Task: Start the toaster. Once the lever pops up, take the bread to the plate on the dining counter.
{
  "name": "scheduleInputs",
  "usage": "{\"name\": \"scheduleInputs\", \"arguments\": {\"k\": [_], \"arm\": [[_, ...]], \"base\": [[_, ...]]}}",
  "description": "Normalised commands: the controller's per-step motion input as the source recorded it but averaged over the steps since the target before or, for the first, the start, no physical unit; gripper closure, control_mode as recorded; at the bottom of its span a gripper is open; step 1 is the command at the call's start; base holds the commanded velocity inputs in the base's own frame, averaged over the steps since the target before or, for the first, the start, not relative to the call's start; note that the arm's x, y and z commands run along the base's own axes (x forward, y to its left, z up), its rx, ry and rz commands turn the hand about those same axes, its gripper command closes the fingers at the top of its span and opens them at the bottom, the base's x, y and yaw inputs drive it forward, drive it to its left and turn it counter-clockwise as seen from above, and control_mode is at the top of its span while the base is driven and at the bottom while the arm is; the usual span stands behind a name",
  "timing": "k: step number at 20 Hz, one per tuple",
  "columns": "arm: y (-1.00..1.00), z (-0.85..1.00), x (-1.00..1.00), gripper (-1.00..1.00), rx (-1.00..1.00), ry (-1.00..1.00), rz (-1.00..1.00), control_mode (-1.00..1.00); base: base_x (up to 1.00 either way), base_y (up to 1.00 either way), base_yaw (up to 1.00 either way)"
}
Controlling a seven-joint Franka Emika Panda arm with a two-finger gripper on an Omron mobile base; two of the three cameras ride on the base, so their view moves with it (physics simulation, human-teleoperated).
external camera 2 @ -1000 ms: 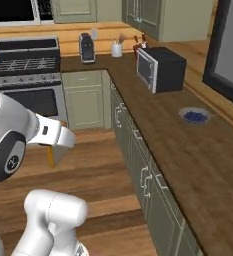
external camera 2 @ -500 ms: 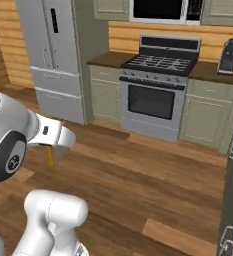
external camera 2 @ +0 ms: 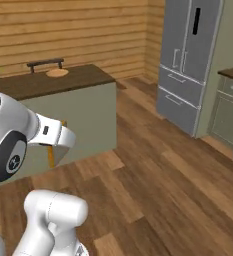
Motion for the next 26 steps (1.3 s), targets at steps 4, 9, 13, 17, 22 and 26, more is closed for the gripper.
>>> {"name": "scheduleInputs", "arguments": {"k": [4,9,13,17,22,26], "arm": [[0.0,0.0,0.0,1.0,0.0,0.0,0.0,1.0],[0.0,0.0,0.0,1.0,0.0,0.0,0.0,1.0],[0.0,0.0,0.0,1.0,0.0,0.0,0.0,1.0],[0.0,0.0,0.0,1.0,0.0,0.0,0.0,1.0],[0.0,0.0,0.0,1.0,0.0,0.0,0.0,1.0],[0.0,0.0,0.0,1.0,0.0,0.0,0.0,1.0]], "base": [[0.57,0.13,0.66],[0.98,-0.22,0.38],[1.0,-0.46,0.32],[1.0,-0.49,0.3],[0.81,-0.33,0.39],[0.72,-0.28,0.43]]}}
